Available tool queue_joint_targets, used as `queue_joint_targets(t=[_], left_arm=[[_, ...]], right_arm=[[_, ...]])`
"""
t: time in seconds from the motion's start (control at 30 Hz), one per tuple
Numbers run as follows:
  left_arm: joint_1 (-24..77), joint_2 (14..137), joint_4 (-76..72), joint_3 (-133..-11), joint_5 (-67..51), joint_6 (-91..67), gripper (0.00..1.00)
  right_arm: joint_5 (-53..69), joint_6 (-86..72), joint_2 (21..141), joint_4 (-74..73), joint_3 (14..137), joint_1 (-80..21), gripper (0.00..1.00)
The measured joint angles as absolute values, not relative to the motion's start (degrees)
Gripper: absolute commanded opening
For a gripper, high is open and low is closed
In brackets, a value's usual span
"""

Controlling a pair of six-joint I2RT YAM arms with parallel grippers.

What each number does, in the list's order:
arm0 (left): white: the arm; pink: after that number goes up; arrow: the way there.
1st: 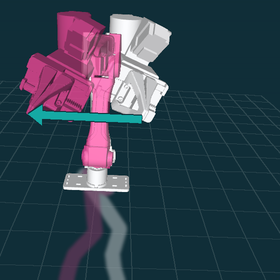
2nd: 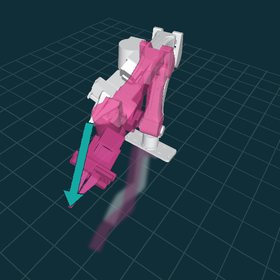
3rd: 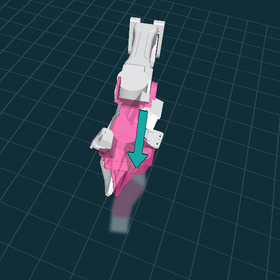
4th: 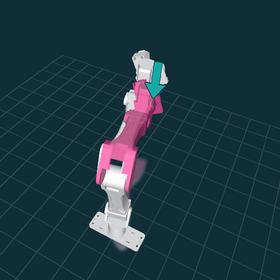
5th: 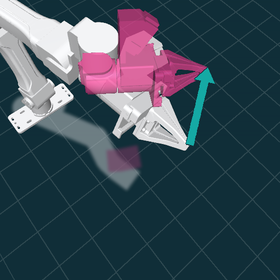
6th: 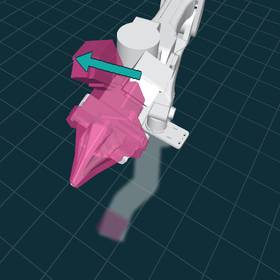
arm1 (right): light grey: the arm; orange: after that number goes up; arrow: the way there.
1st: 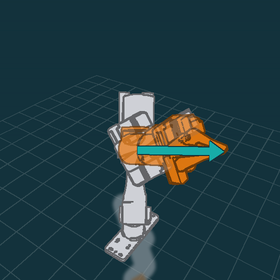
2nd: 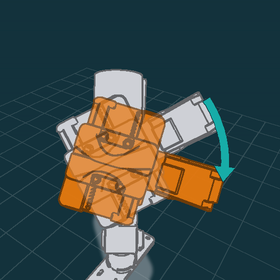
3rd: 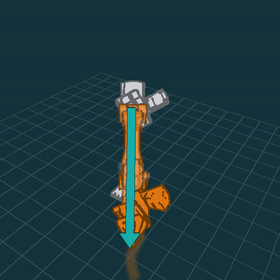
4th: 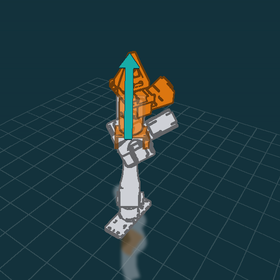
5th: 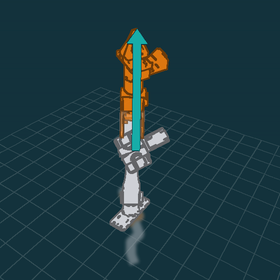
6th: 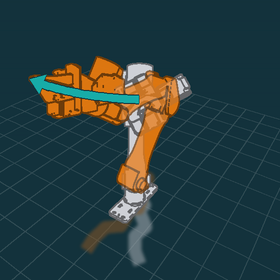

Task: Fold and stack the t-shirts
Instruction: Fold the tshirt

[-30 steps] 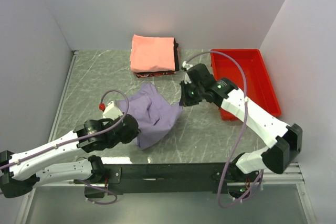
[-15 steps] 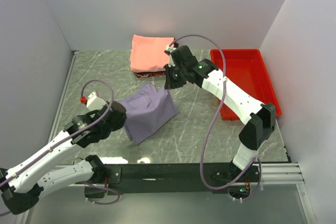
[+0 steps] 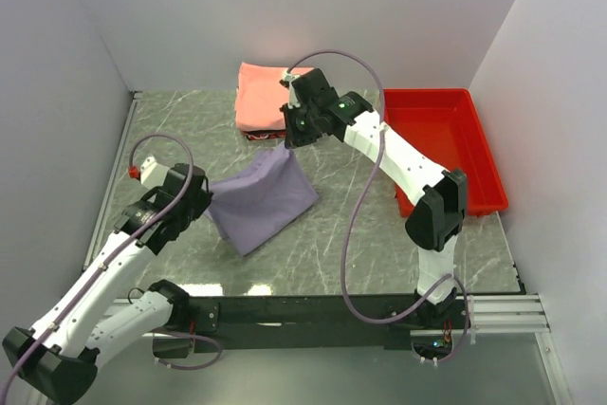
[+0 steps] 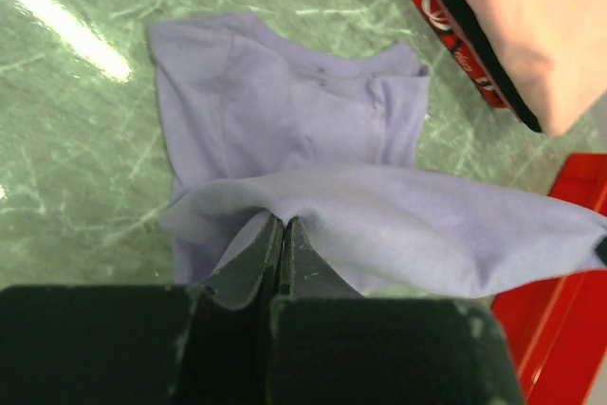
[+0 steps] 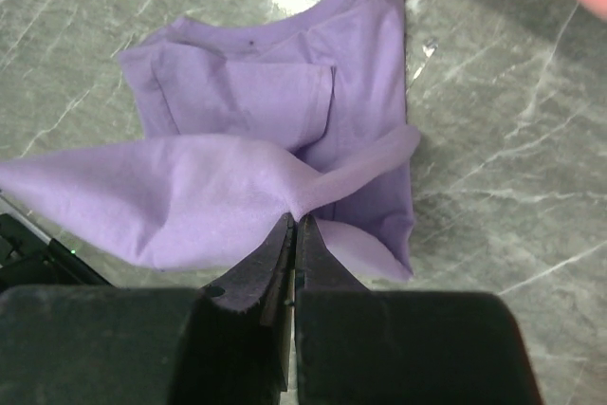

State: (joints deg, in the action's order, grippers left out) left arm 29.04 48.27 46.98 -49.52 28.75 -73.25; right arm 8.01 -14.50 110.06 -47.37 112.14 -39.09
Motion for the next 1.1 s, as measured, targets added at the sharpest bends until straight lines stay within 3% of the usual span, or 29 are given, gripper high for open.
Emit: queue_joint_targets(t=[0.4,0.83,0.9,1.0,1.07,1.1], left_arm=[[14.8,54.0,37.4,-44.1,20.8,-65.5,0.01],[5.9,66.3,27.0,-43.3,18.8,-61.6,0.01],[4.7,68.0,25.4,-43.3,18.4,-61.0,0.02],[3.2,71.0,22.9,-43.3,17.6,-60.0,0.23],[2.7,73.1,22.1,-43.3,17.3,-59.5,0.58],[2.5,74.1,22.0,-43.3,17.1,-59.0,0.72]], right_arm=[[9.6,-11.6,117.9,-45.0,117.1,-38.9,0.00],[8.9,-11.2,127.8,-29.6,119.0,-38.9,0.00],[7.9,-11.3,129.2,-27.5,119.0,-38.9,0.07],[6.6,-11.5,131.4,-25.1,120.1,-38.9,0.22],[5.8,-11.3,132.4,-23.9,120.5,-38.9,0.35],[5.6,-11.3,133.0,-24.0,121.3,-38.9,0.51]])
